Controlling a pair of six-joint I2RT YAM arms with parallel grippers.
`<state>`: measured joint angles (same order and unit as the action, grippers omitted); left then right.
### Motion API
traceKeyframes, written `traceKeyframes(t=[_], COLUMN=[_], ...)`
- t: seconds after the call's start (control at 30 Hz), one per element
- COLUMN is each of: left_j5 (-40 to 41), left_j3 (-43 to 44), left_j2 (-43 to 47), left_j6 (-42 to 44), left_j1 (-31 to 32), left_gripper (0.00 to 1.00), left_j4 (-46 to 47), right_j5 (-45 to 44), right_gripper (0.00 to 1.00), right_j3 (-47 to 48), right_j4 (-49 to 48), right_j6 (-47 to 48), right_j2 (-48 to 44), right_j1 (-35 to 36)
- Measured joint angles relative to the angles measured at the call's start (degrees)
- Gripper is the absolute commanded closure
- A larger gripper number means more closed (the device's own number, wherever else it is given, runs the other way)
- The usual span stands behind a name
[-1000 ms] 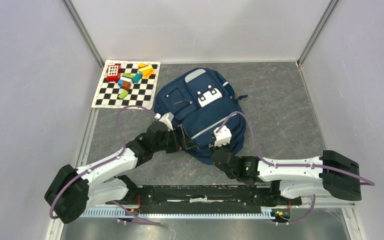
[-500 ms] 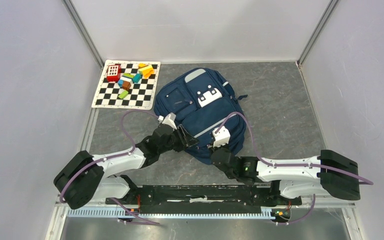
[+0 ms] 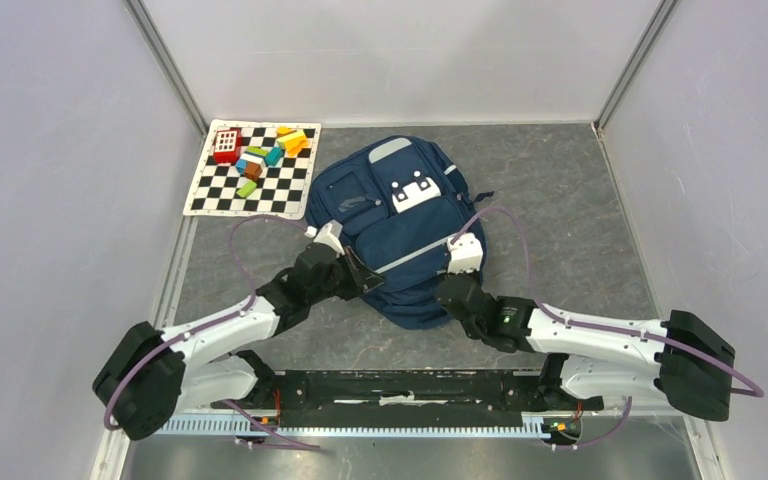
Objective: Pack the student bag
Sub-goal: Zip the student bag at the center of the board.
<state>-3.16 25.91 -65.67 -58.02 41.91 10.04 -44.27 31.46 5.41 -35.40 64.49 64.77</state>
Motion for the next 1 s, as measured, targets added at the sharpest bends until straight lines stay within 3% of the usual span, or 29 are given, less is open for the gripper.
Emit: traceKeyframes(t=[0.23,0.4,0.43,0.53,0.57,0.63,0.8,0.93,1.0], left_j5=[-2.91,-5.07,-5.05,-4.59,-4.22,-1.44,3.26,4.02,4.15], left_j3=[-0.17,-0.72,-0.70,0.09,0.63,2.71,11.45,19.89,22.38], left_j2=[7.87,12.63,13.49,15.30,15.56,16.20,16.63,13.94,11.76], left_j6=[4.83,7.52,8.13,10.43,11.41,13.97,22.29,31.69,36.30], left_j1=[-6.82,-11.26,-11.69,-12.46,-12.74,-13.49,-13.99,-8.55,-4.20], left_gripper=[0.98,0.97,0.86,0.28,0.22,0.16,0.12,0.10,0.02], left_j4=[-9.70,-15.04,-16.20,-20.52,-21.97,-26.32,-32.85,-33.38,-32.04], right_j5=[-0.79,3.54,5.38,10.08,11.13,12.90,17.09,19.34,20.39], right_gripper=[1.00,1.00,1.00,1.00,1.00,1.00,1.00,1.00,1.00], right_j3=[0.61,1.44,1.44,1.42,1.40,1.07,-0.26,-1.18,-1.66], right_j4=[0.61,-3.76,-4.94,-7.02,-7.32,-7.65,-8.33,-9.07,-9.29], right_j6=[5.88,12.57,14.78,19.78,20.92,23.63,27.02,27.80,27.80], right_j2=[0.39,1.70,1.68,1.27,0.96,-0.44,-4.13,-5.99,-6.62], right_j1=[-6.45,-9.70,-10.16,-10.84,-10.95,-11.69,-12.85,-13.68,-14.21])
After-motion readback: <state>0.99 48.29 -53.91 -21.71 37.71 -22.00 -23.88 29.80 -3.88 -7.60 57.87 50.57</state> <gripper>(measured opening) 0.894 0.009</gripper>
